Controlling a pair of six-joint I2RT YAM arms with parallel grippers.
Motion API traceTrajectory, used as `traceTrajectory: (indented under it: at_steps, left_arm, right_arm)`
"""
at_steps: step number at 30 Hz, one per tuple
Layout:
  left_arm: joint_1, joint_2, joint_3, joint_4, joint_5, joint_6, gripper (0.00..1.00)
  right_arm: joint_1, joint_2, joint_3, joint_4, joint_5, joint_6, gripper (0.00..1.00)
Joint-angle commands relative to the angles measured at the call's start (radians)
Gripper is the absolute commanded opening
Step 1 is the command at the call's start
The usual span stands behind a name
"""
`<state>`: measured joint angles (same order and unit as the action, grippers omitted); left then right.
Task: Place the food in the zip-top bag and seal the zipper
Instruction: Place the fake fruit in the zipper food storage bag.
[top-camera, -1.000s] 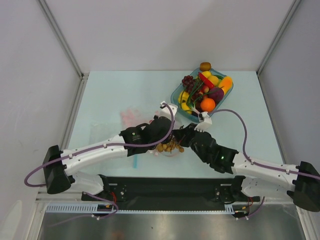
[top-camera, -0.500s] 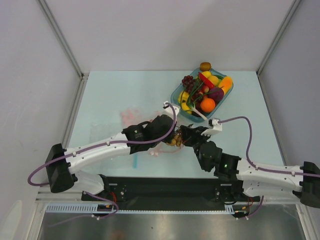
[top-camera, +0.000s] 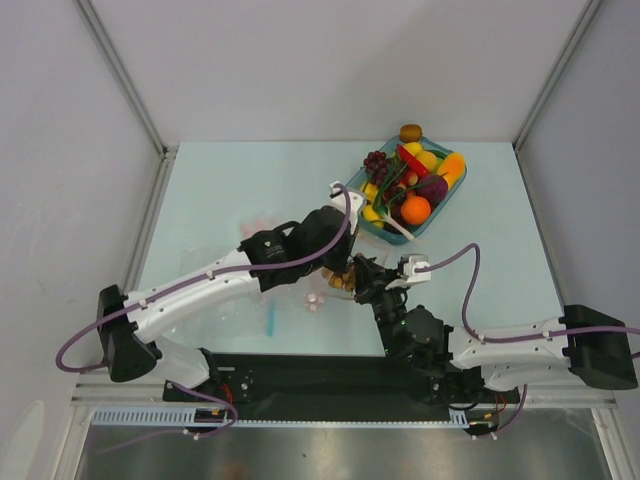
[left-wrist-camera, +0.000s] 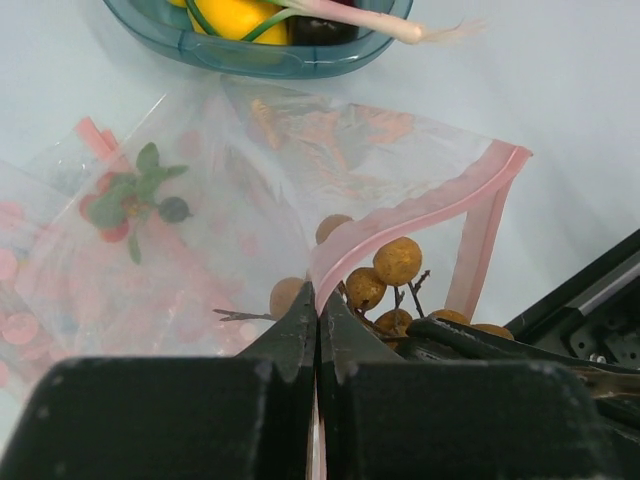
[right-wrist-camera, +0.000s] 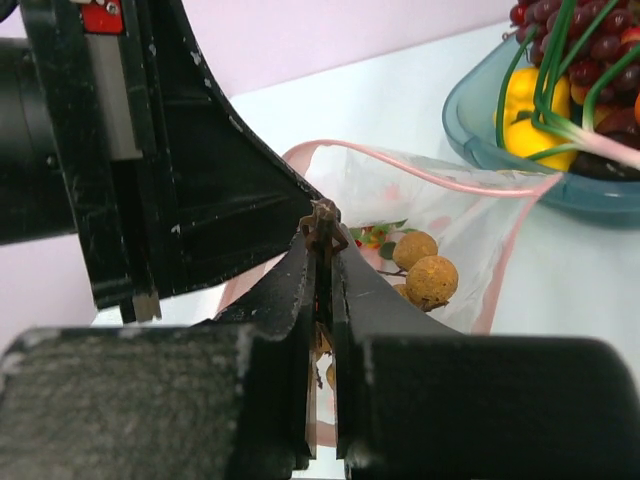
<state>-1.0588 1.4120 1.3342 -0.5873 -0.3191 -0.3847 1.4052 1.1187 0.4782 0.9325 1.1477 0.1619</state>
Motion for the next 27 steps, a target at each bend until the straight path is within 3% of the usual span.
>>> traceTrajectory:
  at_steps: [1,8,11,12,15,22,27]
  left_arm:
    - [0.026,0.001,0.082,-0.031,0.06,-0.022,0.0]
    - [0.034,-0.012,0.129,-0.032,0.181,-0.019,0.0]
    - [0.033,-0.008,0.115,-0.019,0.198,-0.005,0.0]
    - [0.033,-0.008,0.108,-0.008,0.187,-0.002,0.0]
    - [0.033,-0.022,0.066,0.047,0.178,0.0,0.0]
    - [0.034,-0.05,0.003,0.147,0.13,0.023,0.0]
    - [0.034,-0.074,-0.018,0.165,0.107,0.03,0.0]
  right_arm:
    - [0.015,0.0,-0.003,0.195,0.063,-0.108,0.0]
    - [-0.012,0.0,0.023,0.099,0.047,-0.017,0.0]
    - [-0.055,-0.031,0.059,-0.13,0.009,0.117,0.0]
    - [-0.072,-0.039,0.094,-0.293,-0.031,0.231,0.0]
    - [-0.153,-0.053,0.138,-0.484,-0.124,0.381,0.0]
    - [-0.245,0.003,0.218,-0.675,-0.238,0.493,0.0]
    - [-0.296,0.007,0.215,-0.701,-0.308,0.524,0.02]
